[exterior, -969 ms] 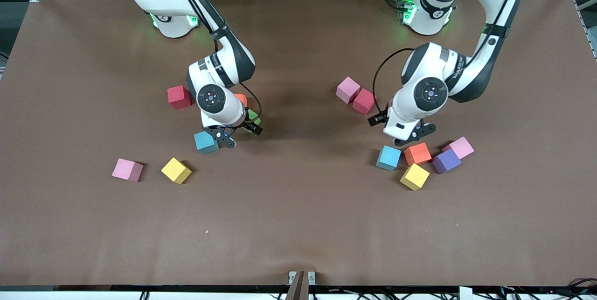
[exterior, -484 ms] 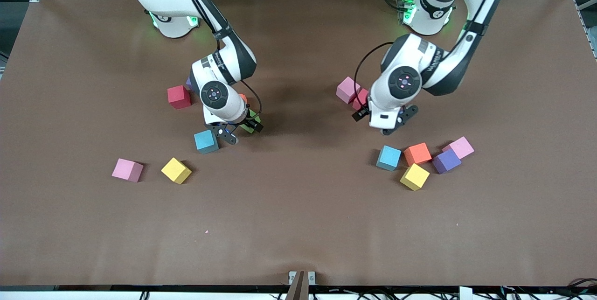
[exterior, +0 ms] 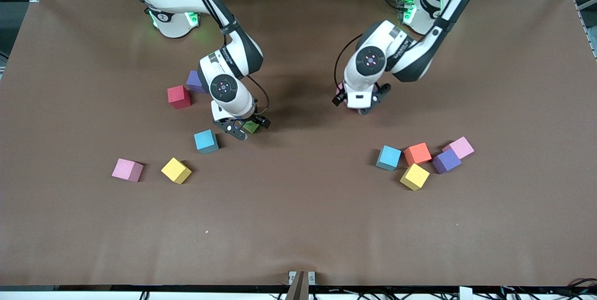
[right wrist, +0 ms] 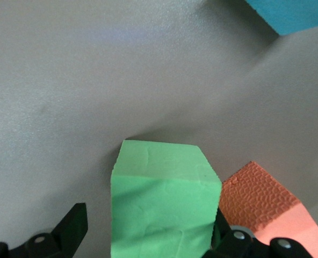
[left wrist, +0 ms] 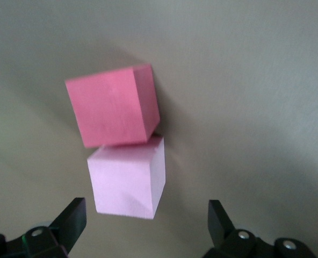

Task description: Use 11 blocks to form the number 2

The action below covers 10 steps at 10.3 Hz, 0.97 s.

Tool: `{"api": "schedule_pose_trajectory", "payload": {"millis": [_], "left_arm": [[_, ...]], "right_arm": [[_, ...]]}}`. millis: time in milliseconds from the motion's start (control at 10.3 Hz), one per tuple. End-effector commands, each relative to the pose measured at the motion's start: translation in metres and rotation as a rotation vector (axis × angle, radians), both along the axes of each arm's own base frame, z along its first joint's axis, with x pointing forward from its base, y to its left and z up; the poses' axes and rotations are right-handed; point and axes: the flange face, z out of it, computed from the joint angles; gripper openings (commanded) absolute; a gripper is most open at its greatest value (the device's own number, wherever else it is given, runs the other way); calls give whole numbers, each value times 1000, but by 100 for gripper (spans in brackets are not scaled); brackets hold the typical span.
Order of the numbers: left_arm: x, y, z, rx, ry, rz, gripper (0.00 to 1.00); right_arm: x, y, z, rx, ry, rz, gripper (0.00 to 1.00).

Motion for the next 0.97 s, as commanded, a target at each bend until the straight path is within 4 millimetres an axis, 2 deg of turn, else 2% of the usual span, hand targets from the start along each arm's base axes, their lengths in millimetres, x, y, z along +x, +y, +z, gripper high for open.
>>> {"api": "schedule_pose_trajectory", "payload": {"millis": [0,194,387,678,872], "left_arm": [[-24,2,-6,-4,-13,25,100],[-36,8,-14,-2,-26,25,100],[-37,9,-17,-5,-34,25,100],[-35,13,-26,-15,-36,39,100],[-34,17,-30,-12,-33,44,100]], "right_arm": [[-3,1,1,11,-3,-22,16],[-5,9,8,19,-14,-6,14],[-4,15,18,32,-29,13,14],[6,7,42,51,-42,43,15],[5,0,45,43,-12,65,16]]}}
